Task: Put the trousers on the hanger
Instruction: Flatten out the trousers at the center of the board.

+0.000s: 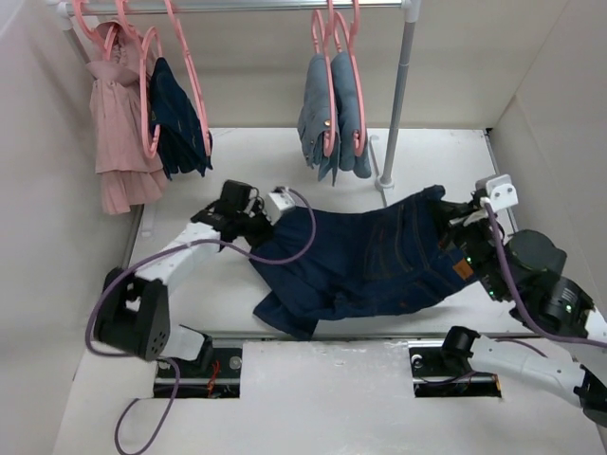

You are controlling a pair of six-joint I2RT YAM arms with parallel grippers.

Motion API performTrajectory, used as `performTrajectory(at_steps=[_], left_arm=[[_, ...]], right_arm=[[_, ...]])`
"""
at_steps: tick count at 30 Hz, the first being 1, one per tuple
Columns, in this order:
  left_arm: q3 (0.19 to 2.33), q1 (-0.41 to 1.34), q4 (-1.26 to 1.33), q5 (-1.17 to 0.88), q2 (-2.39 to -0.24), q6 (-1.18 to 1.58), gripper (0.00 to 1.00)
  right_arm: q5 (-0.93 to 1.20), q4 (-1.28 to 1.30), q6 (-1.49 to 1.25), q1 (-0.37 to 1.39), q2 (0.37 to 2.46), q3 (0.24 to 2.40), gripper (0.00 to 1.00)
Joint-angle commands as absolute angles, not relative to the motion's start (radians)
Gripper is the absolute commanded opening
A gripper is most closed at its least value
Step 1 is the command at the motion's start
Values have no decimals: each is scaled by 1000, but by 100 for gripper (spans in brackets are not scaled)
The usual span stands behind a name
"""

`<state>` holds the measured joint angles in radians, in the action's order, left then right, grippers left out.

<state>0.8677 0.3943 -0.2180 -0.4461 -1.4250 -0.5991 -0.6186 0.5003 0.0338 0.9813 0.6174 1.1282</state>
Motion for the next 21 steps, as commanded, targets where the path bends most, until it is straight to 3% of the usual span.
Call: performTrajectory(at_steps=[1,9,14,16,18,19,20,21], left_arm=[[997,287,-236,-386,-1246,-488,0],[1189,169,-300,-295,-1003,-558,0],[1108,169,-572,-449,-887,-698,0],[1004,169,-798,-563,-850,-958,18],[938,195,-959,-594,-787,-1163,45],[886,195,-1079,-582,-769,-1319,70],[864,207,-1109,-562,-734,-1356,80],[836,207,-1121,-520,-720,-1374,88]], right_arm=[[-692,244,115,977,675,1132,0],[-612,78,308,968,865,1429,0],[-650,118,209,968,780,1314,0],[-650,191,100,968,730,1171,0],[-650,364,-168,968,690,1077,8],[-650,424,-280,968,681,986,20],[-672,543,-401,968,660,941,33],[-722,613,-680,968,646,899,69]])
